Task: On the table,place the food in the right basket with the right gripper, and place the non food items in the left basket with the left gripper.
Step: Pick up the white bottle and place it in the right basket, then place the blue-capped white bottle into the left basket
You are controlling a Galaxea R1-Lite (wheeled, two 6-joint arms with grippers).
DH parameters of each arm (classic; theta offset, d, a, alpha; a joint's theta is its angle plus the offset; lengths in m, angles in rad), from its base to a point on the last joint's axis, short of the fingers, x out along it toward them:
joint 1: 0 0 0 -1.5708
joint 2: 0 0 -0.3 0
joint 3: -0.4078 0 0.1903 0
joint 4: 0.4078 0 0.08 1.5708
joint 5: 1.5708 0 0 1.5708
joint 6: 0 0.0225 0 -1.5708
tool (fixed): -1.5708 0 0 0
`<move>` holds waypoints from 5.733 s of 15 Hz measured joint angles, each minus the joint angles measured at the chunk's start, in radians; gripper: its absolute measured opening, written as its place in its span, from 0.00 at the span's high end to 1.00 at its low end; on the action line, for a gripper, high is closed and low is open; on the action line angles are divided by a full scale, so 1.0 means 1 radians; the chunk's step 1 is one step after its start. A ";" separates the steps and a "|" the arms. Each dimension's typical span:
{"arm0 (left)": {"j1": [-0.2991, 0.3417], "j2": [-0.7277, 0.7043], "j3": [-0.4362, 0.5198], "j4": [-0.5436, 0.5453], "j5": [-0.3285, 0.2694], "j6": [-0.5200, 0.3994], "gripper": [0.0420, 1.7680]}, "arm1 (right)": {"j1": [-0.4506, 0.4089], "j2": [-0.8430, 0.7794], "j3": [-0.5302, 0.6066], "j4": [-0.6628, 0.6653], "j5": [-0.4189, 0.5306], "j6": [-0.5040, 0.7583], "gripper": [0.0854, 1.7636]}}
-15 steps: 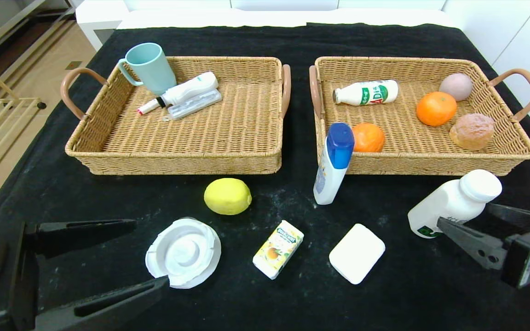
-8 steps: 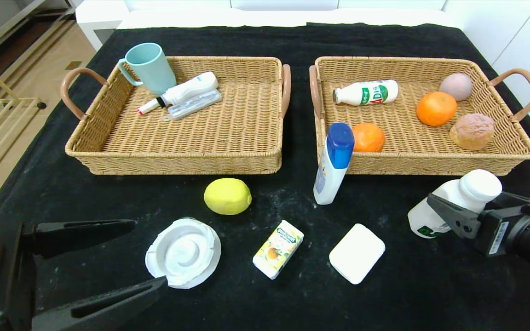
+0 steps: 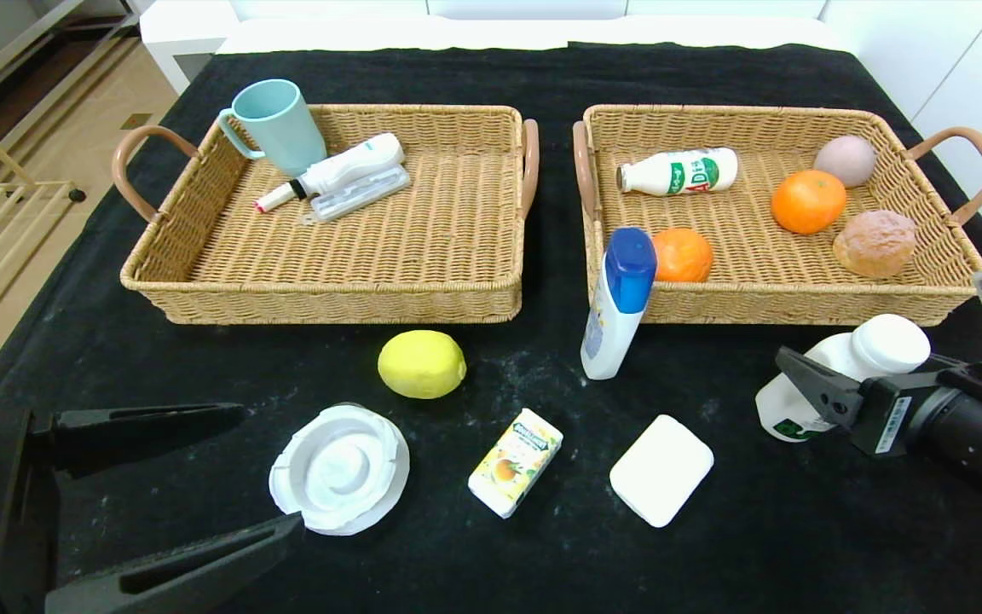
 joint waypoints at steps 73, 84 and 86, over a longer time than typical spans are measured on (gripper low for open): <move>-0.006 -0.045 0.013 -0.005 -0.002 0.043 0.03 | -0.180 0.398 -0.916 0.404 0.080 -0.026 0.25; -0.006 -0.056 0.014 -0.001 -0.003 0.054 0.03 | -0.119 0.172 -0.682 0.424 0.084 -0.055 0.09; -0.006 -0.064 0.014 0.004 -0.002 0.064 0.03 | -0.088 0.124 -0.599 0.407 0.080 -0.058 0.07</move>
